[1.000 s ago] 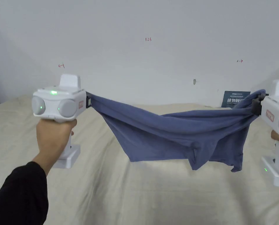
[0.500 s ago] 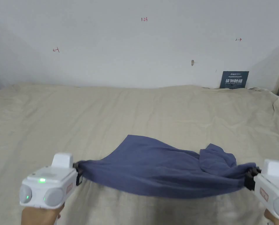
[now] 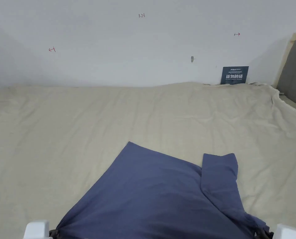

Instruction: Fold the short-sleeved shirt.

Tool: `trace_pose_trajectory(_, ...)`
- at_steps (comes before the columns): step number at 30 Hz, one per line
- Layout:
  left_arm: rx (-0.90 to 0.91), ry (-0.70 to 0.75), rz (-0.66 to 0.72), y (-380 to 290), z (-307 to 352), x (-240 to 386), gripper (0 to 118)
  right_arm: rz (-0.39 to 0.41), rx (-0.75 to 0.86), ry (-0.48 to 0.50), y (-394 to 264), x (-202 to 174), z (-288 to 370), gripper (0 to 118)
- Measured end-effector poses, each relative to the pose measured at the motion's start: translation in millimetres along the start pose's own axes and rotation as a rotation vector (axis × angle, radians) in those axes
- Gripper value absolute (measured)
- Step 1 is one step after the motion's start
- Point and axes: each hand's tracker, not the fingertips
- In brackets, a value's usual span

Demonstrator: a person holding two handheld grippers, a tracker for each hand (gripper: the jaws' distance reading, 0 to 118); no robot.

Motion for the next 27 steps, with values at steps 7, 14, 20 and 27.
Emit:
trace_pose_trajectory(7, -0.044, 0.033, 0.016, -26.7, 4.9, -6.6, 2, 0.082, -0.064, -0.015, -34.2, -0.5, 10.6, 9)
trace_pose_trajectory(14, -0.171, 0.067, 0.043, -36.9, -29.5, 1.1, 2, 0.098, -0.187, -0.065, -40.7, 0.4, -17.3, 10)
trace_pose_trajectory(20, -0.216, 0.045, 0.137, -29.4, -29.1, -1.5, 21, 0.105, -0.204, -0.053, -30.8, 4.0, -11.9, 36)
trace_pose_trajectory(27, -0.050, -0.083, 0.247, 18.8, 25.2, -1.3, 103, 0.109, 0.022, -0.007, 36.9, -3.1, 46.8, 74)
